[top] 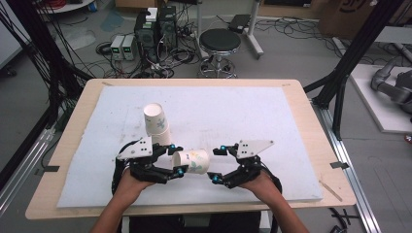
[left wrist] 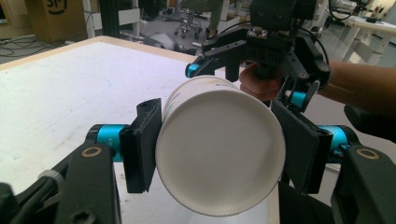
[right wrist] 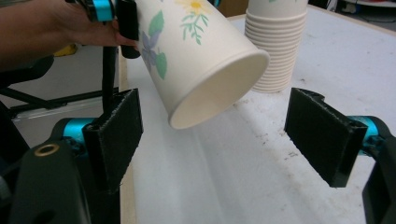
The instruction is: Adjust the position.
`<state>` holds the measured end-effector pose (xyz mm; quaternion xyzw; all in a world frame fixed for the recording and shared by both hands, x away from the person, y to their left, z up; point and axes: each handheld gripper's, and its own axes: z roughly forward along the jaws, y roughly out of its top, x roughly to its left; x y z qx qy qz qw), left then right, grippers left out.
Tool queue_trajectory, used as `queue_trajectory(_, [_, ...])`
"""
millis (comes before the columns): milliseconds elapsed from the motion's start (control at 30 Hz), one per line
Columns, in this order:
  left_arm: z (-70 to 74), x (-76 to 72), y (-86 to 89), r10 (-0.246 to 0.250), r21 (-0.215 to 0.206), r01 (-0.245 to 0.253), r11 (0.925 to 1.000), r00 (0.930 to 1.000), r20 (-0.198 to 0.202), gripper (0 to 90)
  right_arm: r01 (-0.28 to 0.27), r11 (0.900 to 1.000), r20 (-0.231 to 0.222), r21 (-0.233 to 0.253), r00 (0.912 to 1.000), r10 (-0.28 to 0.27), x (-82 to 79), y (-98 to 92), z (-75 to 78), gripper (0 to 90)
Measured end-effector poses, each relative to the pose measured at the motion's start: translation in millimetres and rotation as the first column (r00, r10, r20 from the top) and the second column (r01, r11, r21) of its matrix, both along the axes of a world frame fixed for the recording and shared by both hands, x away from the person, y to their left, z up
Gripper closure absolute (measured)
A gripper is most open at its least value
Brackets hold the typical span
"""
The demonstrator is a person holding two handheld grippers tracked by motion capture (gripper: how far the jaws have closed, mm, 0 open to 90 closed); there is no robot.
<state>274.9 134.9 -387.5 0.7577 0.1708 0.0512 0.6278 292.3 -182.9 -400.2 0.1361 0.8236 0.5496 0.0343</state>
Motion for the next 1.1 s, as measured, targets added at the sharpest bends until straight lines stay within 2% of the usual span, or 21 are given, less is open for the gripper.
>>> queue_trajectory(200, [-0.4, -0.2, -1.7, -0.014, 0.0, 0.014, 0.9999, 0.9999, 0.004, 36.7, -0.026, 1.0, -0.014, 0.007, 0.9996, 0.026, 1.7, -0.7, -4.3, 19.7])
queue_trajectory(367, [0.4, -2.0, -1.8, -0.042, -0.035, 0.042, 0.9985, 0.9991, 0.009, 36.9, -0.046, 0.999, -0.014, 0.018, 0.9988, 0.046, 2.5, -1.0, -6.7, 19.7])
queue_trajectory(567, [1.7, -3.9, -2.4, -0.068, -0.054, 0.069, 0.9962, 0.9976, 0.011, 36.9, -0.069, 0.997, -0.017, 0.037, 0.9974, 0.07, 2.8, 0.7, -8.0, 19.8])
queue_trajectory(733, [1.2, -4.1, -5.2, -0.091, -0.071, 0.091, 0.9933, 0.9958, 0.001, 36.9, -0.111, 0.993, -0.018, 0.047, 0.9935, 0.112, 1.9, 5.0, -7.9, 19.9])
queue_trajectory(767, [0.9, -4.2, -6.3, -0.099, -0.076, 0.099, 0.9922, 0.995, -0.002, 36.9, -0.114, 0.992, -0.021, 0.052, 0.9931, 0.116, 1.8, 5.5, -7.6, 19.9])
queue_trajectory(800, [0.5, -4.3, -7.9, -0.11, -0.086, 0.109, 0.9903, 0.9939, -0.004, 37.0, -0.128, 0.989, -0.028, 0.077, 0.991, 0.131, 2.1, 6.3, -7.5, 19.9])
queue_trajectory(967, [-0.4, -3.1, -9.1, -0.12, -0.103, 0.119, 0.9875, 0.9927, -0.005, 36.9, -0.14, 0.984, -0.038, 0.106, 0.9887, 0.145, 2.7, 4.5, -6.9, 20.5])
queue_trajectory(1100, [-1.6, -2.1, -8.9, -0.13, -0.131, 0.127, 0.9831, 0.9914, -0.014, 36.9, -0.152, 0.98, -0.028, 0.126, 0.9872, 0.157, 3.1, 2.8, -6.2, 22.8])
